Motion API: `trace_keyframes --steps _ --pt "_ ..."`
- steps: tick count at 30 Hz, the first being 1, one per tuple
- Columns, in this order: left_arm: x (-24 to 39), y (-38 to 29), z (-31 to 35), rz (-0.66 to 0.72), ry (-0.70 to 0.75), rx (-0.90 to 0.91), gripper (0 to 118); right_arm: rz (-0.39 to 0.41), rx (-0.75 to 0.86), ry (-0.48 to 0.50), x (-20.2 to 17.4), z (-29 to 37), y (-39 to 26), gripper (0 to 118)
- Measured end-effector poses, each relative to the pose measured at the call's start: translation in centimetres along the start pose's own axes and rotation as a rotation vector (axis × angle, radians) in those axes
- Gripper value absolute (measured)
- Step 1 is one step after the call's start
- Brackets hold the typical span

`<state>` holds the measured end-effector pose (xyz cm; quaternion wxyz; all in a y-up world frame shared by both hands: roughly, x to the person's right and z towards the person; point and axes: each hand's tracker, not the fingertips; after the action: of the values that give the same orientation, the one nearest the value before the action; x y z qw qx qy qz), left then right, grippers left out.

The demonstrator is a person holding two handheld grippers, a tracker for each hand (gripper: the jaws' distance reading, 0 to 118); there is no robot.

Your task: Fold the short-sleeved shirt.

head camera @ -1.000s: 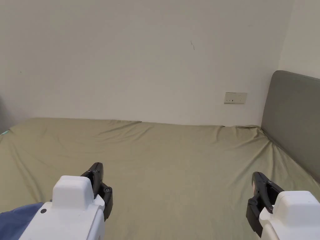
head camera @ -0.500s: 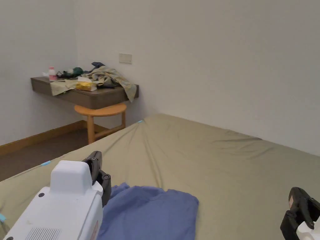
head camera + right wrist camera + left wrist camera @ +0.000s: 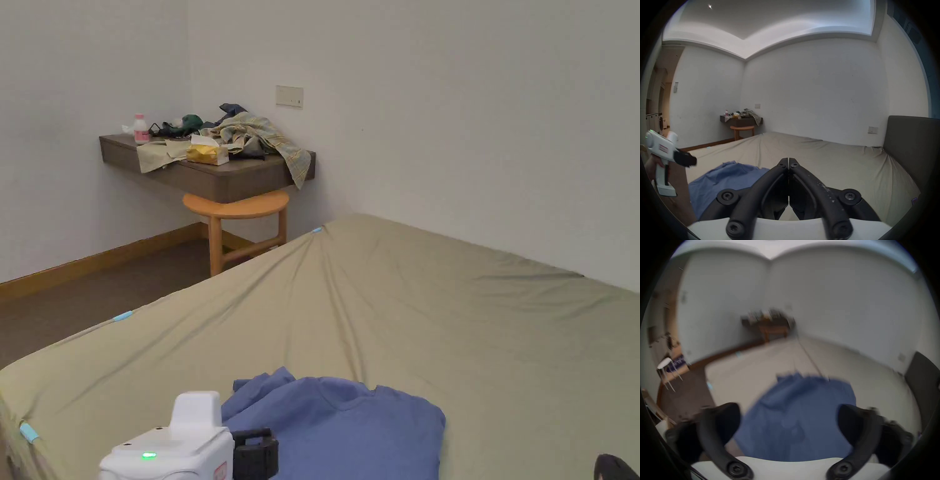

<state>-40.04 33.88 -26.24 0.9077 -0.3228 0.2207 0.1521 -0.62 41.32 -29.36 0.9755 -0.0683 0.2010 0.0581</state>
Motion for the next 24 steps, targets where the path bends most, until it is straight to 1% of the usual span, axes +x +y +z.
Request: trace_keyframes --steps 1,2,3,4,5,6,7,8,9,10,11,12,13,14,15,16,17,18,19,20,21,22,24 --pt "0.2 -0.3 -3.0 0.027 -0.075 -0.05 114 0.007 -0.02 -0.018 0.4 -0.4 -0.5 0" --pt "0.4 -0.6 -5.3 0.063 -0.124 -0.098 105 0.01 -0.035 -0.028 0.8 -0.8 -0.8 0" --pt "0.6 -0.9 -8.1 0.079 -0.17 -0.179 99 0.013 -0.052 -0.037 1.1 -1.3 -1.2 0" --pt "1.1 -1.2 -10.9 0.065 -0.172 -0.285 97 0.017 -0.075 -0.049 1.5 -1.8 -1.6 0" --pt "1.2 -1.7 -12.9 0.051 -0.143 -0.36 97 0.022 -0.095 -0.057 1.8 -2.3 -2.0 0" --pt "1.5 -2.1 -14.6 0.031 -0.096 -0.391 97 0.026 -0.111 -0.065 1.9 -2.8 -2.4 0" --pt "1.9 -2.5 -16.4 -0.015 -0.036 -0.428 97 0.028 -0.131 -0.074 2.1 -3.3 -2.8 1" --pt "2.2 -3.0 -17.9 -0.085 0.012 -0.454 97 0.028 -0.144 -0.077 2.1 -3.7 -3.2 1" --pt "2.7 -4.0 -19.8 -0.159 0.062 -0.517 99 0.024 -0.158 -0.077 2.2 -4.3 -3.5 1" --pt "3.0 -4.9 -20.5 -0.209 0.032 -0.515 112 0.018 -0.177 -0.072 2.1 -4.9 -3.7 1" --pt "3.5 -4.5 -19.9 -0.265 0.052 -0.432 113 0.016 -0.188 -0.068 1.9 -5.3 -3.9 1" --pt "3.9 -3.9 -20.3 -0.286 0.085 -0.498 113 0.018 -0.192 -0.064 1.7 -5.6 -4.1 1" --pt "4.0 -3.5 -20.4 -0.226 0.072 -0.538 111 0.023 -0.197 -0.052 1.5 -5.9 -4.3 1" --pt "3.9 -3.1 -20.4 -0.216 0.061 -0.553 108 0.027 -0.201 -0.037 1.3 -6.2 -4.4 1" --pt "3.8 -2.8 -20.4 -0.228 0.048 -0.561 102 0.029 -0.205 -0.022 1.1 -6.5 -4.5 1" --pt "3.6 -2.4 -19.8 -0.23 0.022 -0.566 85 0.026 -0.204 -0.015 0.8 -6.7 -4.4 1" --pt "3.7 -2.2 -19.2 -0.242 -0.007 -0.56 58 0.023 -0.201 -0.007 0.7 -6.7 -4.3 1" --pt "3.9 -1.9 -18.4 -0.276 -0.021 -0.526 13 0.011 -0.193 0.009 0.6 -6.7 -4.2 1" --pt "4.0 -1.8 -17.5 -0.319 -0.052 -0.46 0 -0.004 -0.186 0.025 0.6 -6.5 -4.0 1" --pt "4.4 -2.2 -17.2 -0.35 -0.06 -0.405 0 -0.017 -0.182 0.037 0.7 -6.3 -3.9 1" --pt "3.9 -2.5 -16.8 -0.323 -0.071 -0.403 0 -0.025 -0.176 0.04 0.8 -6.0 -3.7 1" --pt "3.7 -3.0 -16.8 -0.299 -0.054 -0.412 0 -0.026 -0.169 0.035 1.0 -5.5 -3.5 1" --pt "3.3 -3.6 -16.5 -0.22 -0.059 -0.375 0 -0.02 -0.155 0.014 1.5 -4.6 -3.1 1"
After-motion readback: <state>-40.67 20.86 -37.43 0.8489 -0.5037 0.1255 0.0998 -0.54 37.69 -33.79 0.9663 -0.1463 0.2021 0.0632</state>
